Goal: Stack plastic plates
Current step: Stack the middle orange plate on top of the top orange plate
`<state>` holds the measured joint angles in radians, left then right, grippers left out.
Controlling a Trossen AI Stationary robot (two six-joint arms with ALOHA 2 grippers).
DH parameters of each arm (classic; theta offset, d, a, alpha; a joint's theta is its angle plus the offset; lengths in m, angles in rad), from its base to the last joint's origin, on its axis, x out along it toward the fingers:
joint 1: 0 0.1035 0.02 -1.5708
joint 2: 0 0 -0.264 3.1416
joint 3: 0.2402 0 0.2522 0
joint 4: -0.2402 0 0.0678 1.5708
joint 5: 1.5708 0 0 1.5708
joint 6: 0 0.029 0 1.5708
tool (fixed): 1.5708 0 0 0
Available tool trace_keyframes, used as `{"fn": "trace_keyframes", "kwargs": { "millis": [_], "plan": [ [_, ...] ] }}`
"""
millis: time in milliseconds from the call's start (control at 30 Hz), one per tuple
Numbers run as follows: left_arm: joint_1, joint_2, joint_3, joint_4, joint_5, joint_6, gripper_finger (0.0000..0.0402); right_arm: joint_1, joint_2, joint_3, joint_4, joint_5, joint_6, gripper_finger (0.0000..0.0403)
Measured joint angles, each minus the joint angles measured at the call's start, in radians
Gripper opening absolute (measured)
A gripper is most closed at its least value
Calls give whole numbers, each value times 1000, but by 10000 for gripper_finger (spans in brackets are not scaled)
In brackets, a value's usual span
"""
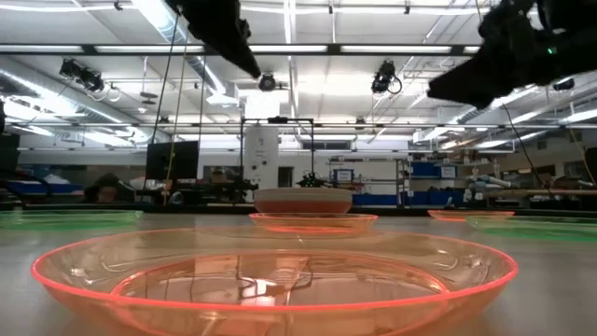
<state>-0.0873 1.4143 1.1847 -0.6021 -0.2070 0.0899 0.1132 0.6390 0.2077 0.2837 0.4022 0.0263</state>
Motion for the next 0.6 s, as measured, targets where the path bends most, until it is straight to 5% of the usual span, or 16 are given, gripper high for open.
{"fn": "trace_keyframes", "kwargs": {
  "millis": [333, 600],
  "plan": [
    [-193, -161, -353, 552, -5, 12, 68, 232, 662, 292, 106, 64, 48, 201],
    [-233, -274, -367, 529, -18, 95, 68, 278, 1026, 546, -44, 49, 46, 184]
  ]
}}
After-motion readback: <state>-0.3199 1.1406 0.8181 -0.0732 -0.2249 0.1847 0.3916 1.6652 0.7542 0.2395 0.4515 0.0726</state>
